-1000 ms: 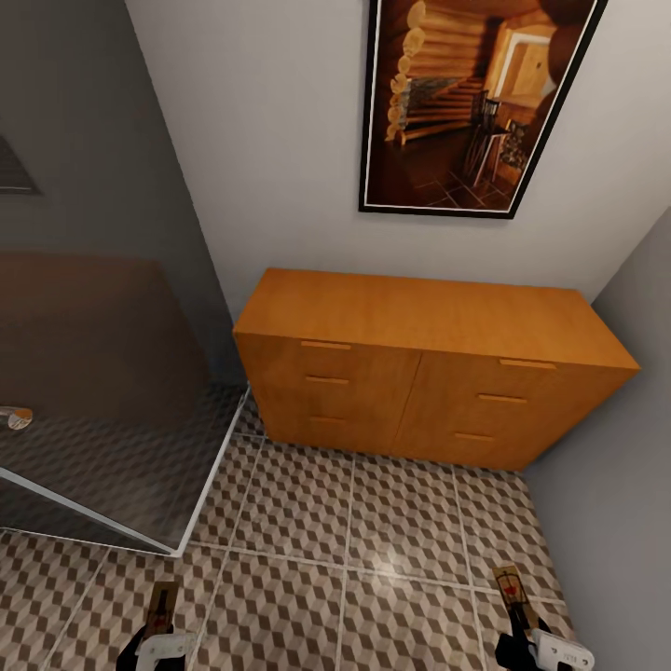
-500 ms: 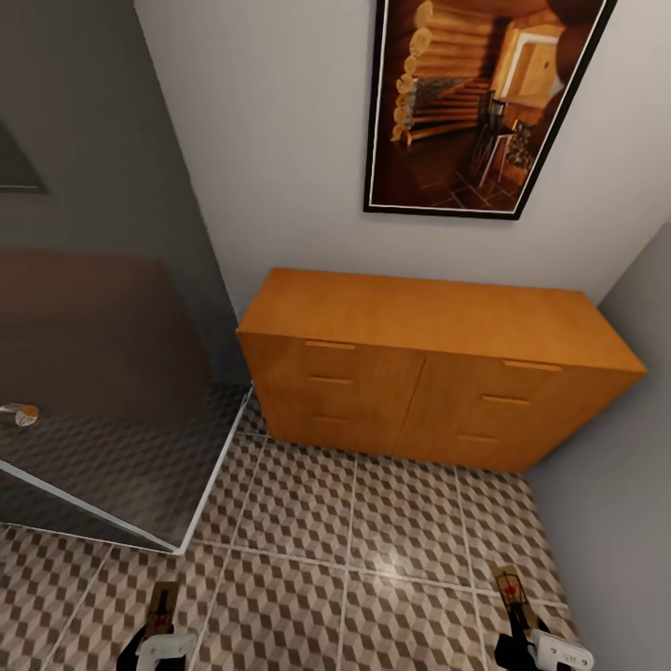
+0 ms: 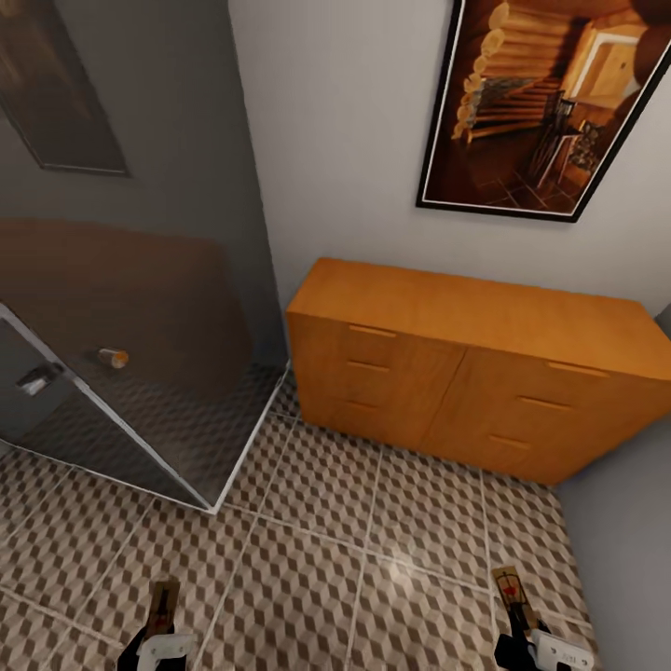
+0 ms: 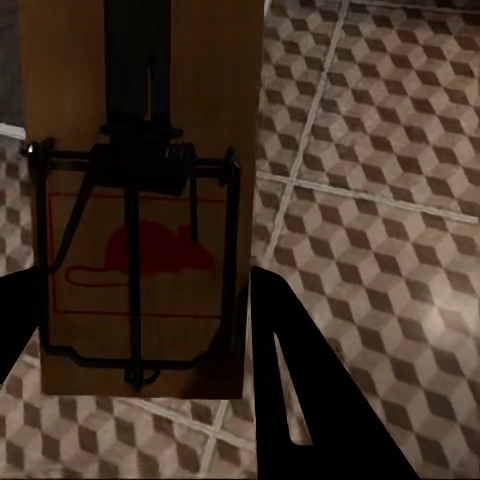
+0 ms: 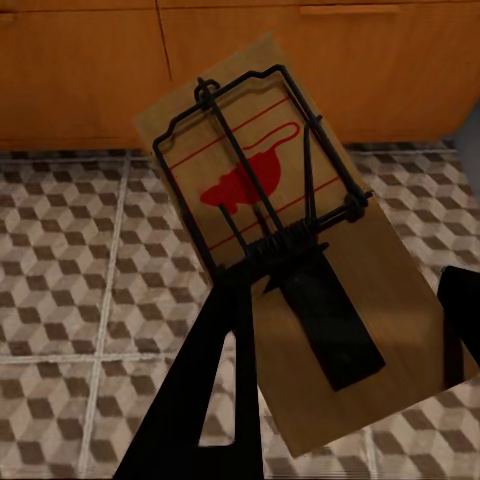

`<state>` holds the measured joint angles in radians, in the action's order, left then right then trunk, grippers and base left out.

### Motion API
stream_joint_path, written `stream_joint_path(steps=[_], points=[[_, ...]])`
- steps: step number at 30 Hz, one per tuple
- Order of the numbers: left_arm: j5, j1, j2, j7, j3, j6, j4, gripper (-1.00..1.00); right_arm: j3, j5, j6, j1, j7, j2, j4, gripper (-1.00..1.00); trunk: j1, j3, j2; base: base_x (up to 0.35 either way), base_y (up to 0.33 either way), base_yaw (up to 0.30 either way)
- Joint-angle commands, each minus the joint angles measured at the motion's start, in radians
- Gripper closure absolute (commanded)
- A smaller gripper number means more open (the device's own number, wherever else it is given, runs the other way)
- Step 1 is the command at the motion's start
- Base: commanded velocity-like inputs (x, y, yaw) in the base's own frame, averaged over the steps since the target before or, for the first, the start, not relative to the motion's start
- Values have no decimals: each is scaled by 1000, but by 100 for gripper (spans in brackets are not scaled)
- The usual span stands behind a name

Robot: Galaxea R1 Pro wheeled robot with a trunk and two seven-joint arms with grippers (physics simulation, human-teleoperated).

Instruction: Take the four mousetraps from the cabinet in the bathroom and place them on the bathroom floor. Make sure all four end up on the same floor surface, and ensure that at least two of them are either under or directly next to the same bathroom sink.

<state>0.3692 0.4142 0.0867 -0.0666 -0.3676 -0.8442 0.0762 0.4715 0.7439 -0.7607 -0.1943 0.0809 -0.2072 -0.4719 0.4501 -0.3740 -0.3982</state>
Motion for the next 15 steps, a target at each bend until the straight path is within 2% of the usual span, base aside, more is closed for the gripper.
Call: stream_joint_path(steps=[1, 6, 15], points=[[-4, 2, -1, -12, -8, -4, 3, 100, 9, 3, -3, -1, 10, -1, -1, 100, 0, -2, -2, -330, 0, 278], [-4, 2, -2, -12, -8, -4, 3, 100, 9, 3, -3, -1, 10, -1, 5, 100, 0, -2, -2, -229, 0, 276], [-4, 2, -2, -12, -8, -4, 3, 100, 8, 3, -3, -1, 10, -1, 13, 100, 0, -2, -2, -19, 0, 277]])
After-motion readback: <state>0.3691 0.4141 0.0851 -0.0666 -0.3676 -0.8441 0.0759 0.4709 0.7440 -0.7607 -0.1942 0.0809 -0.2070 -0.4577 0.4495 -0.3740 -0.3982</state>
